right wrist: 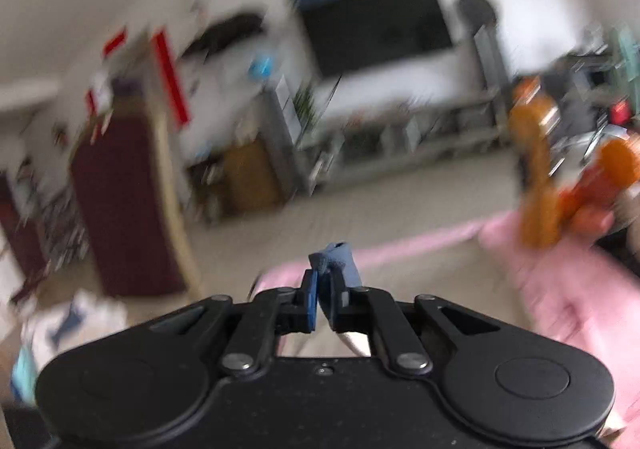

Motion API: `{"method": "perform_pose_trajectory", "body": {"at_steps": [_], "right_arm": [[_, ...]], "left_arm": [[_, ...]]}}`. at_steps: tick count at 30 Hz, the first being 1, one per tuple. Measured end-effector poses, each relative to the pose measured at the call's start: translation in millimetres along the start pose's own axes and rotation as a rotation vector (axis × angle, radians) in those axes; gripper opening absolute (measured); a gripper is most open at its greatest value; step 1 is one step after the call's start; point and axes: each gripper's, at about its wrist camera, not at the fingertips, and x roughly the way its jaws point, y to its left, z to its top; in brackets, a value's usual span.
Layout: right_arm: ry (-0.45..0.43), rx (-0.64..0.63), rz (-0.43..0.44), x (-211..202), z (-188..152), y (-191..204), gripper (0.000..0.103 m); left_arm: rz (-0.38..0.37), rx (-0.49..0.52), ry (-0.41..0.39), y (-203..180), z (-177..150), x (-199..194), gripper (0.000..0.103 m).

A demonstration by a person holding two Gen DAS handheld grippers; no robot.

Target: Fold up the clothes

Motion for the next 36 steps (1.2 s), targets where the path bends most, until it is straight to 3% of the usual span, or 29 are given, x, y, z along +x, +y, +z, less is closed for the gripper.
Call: {"method": "perform_pose_trajectory", "body": {"at_steps": [2,6,9,11,15,19,21,23,26,29,33,36], "right_arm": [[0.087,0.041,0.038,6,-5,-5,0.018],[0.147,0.096,0.026,-7,8,-42,0.027],[0.201,0.163,0.010,-17,23,-95,0.039],[0.245,0.220,-0.005,-19,21,-123,0.041],[0.365,0.406,-0.031,-5,-1,-194,0.045],[0.456,0.540,-0.017,16,-36,-247,0.045],[0.457,0.577,-0.078,18,-46,-262,0.043],[0.451,0.614,-0.129,17,-52,-275,0.043],[0.390,0.588,-0.164,6,-45,-280,0.043],[0.361,0.550,-0.238,1,-44,-283,0.039],[0.385,0.577,-0.248,3,-49,-289,0.035],[0.400,0.566,-0.234,7,-50,-288,0.035]], "left_arm": [[-0.003,-0.020,0.012,3,1,2,0.035],[-0.017,-0.029,0.038,4,1,7,0.035],[-0.022,-0.026,0.063,2,-1,15,0.036],[-0.021,-0.030,0.094,0,-2,22,0.037],[-0.011,-0.030,0.169,-8,0,43,0.042],[0.056,0.039,0.258,-24,6,70,0.044],[0.087,0.067,0.298,-29,7,83,0.044],[0.056,0.033,0.325,-27,7,93,0.045],[0.022,-0.007,0.354,-26,7,104,0.044],[0.040,0.033,0.361,-32,5,113,0.044],[0.067,0.058,0.360,-35,0,121,0.043],[0.064,0.121,0.318,-45,-5,114,0.026]]}}
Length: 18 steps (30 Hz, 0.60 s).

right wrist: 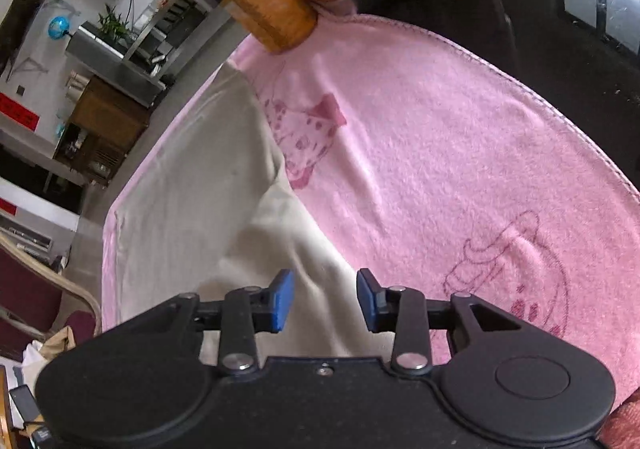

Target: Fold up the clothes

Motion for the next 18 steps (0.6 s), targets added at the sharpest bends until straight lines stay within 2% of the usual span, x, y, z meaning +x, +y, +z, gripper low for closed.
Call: {"method": "perform_pose_trajectory", "body": {"at_steps": [1,2,4,9,12,14,16,17,18], "right_arm": [[-0.002,-0.010,0.001,0,-1,1,0.035],[-0.004,-0.020,0.003,0,-2,3,0.035],[-0.007,-0.029,0.011,0,1,2,0.035],[-0.004,-0.095,0.017,-8,-6,5,0.035],[0.033,-0.157,-0.015,-6,-13,9,0.028],[0.066,-0.173,-0.055,2,-16,8,0.021],[0.090,-0.184,-0.107,10,-17,6,0.019],[0.088,-0.190,-0.140,13,-17,6,0.005],[0.087,-0.197,-0.174,16,-17,5,0.001]], "left_arm": [[0.003,0.023,-0.018,-4,-2,-2,0.014],[0.007,0.046,-0.036,-8,-4,-5,0.005],[0.018,0.075,-0.078,-13,-8,-13,0.006],[-0.024,0.010,-0.182,-5,-11,-48,0.006],[0.008,0.004,-0.171,-4,-14,-49,0.006],[0.045,0.029,-0.137,-8,-15,-37,0.006],[0.080,0.056,-0.100,-13,-16,-21,0.007],[0.098,0.069,-0.083,-14,-16,-14,0.008],[0.117,0.085,-0.072,-16,-17,-8,0.009]]}}
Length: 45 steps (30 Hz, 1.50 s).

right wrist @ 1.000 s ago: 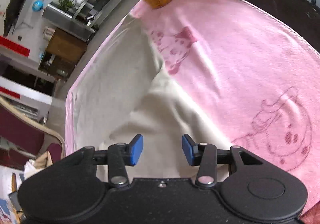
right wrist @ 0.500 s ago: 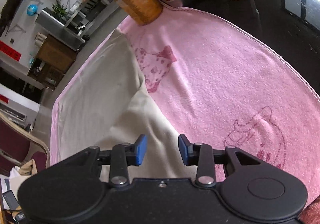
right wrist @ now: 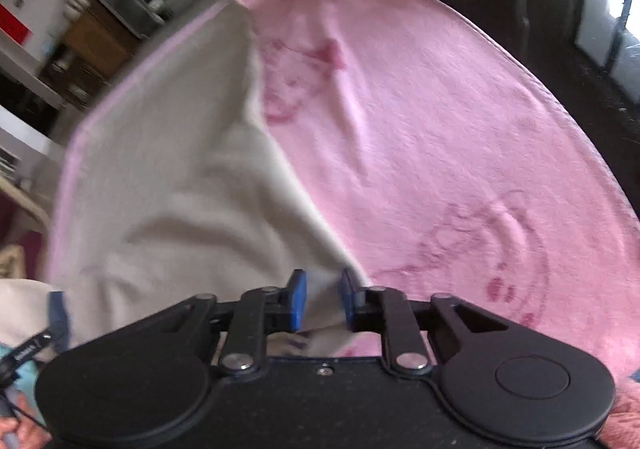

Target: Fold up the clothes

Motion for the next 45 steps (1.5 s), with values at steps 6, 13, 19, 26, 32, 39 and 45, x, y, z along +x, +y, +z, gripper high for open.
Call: {"method": "perform_pose_trajectory", "body": {"at_steps": [6,13,19,26,32,39,45], "right_arm": [[-0.116,-0.007,-0.142,-21,-1,-7,0.008],[-0.099,0.222,0.336,-12,10,-23,0.010],[-0.018,0.330,0.586,45,31,-2,0.012],[-0.018,0.457,0.618,105,32,-24,0.000],[-0.295,0.633,0.437,71,34,-73,0.005],[-0.204,0.470,0.458,20,19,-50,0.010],[-0.024,0.491,0.512,55,-2,-55,0.000]], "left_arm": [[0.145,0.014,-0.094,5,-4,-27,0.028],[-0.144,-0.046,-0.083,4,-1,-34,0.024],[-0.062,0.018,-0.004,-8,-9,-9,0.028],[-0.049,0.074,-0.019,-15,-12,-6,0.028],[-0.064,0.059,-0.012,-12,-10,-4,0.029],[-0.048,0.060,-0.032,-13,-14,-17,0.028],[-0.034,0.065,-0.013,-10,-19,-12,0.032]]}}
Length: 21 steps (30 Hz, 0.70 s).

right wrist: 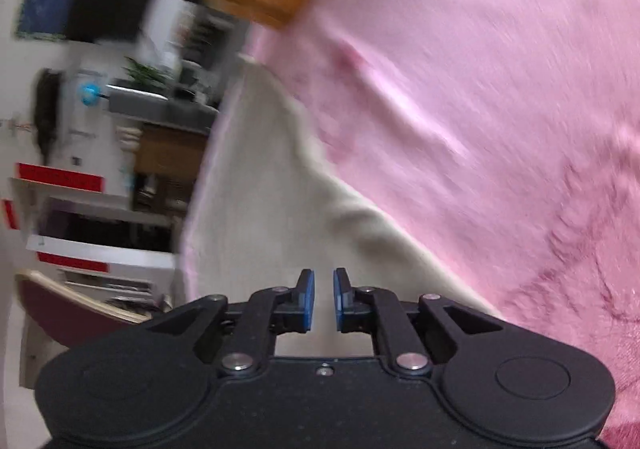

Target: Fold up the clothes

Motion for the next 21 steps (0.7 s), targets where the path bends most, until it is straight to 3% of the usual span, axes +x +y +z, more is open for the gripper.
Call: {"method": "perform_pose_trajectory", "body": {"at_steps": [3,5,7,13,17,19,20,21], "right_arm": [[-0.123,0.120,0.030,-19,10,-27,0.000],[-0.256,0.170,-0.032,-45,12,-36,0.000],[-0.309,0.183,-0.069,-67,10,-34,0.007],[-0.123,0.007,-0.009,-74,-19,1,0.013],[0.042,-0.057,-0.008,-38,-43,19,0.014],[0.057,-0.077,-0.076,-29,-44,20,0.012],[0.040,-0.064,-0.095,-31,-42,15,0.003],[0.007,-0.015,-0.097,-39,-38,5,0.000]], "left_arm": [[-0.002,0.008,-0.008,0,-1,0,0.032],[-0.005,0.012,-0.015,1,-2,0,0.033],[-0.004,0.011,-0.017,2,-4,-3,0.032],[-0.044,-0.011,-0.065,5,-14,-31,0.028],[-0.003,0.025,0.001,2,-19,-13,0.033],[0.002,0.028,0.013,3,-19,-11,0.034],[0.002,0.027,0.016,4,-19,-11,0.035],[0.000,0.022,0.016,5,-20,-11,0.035]]}}
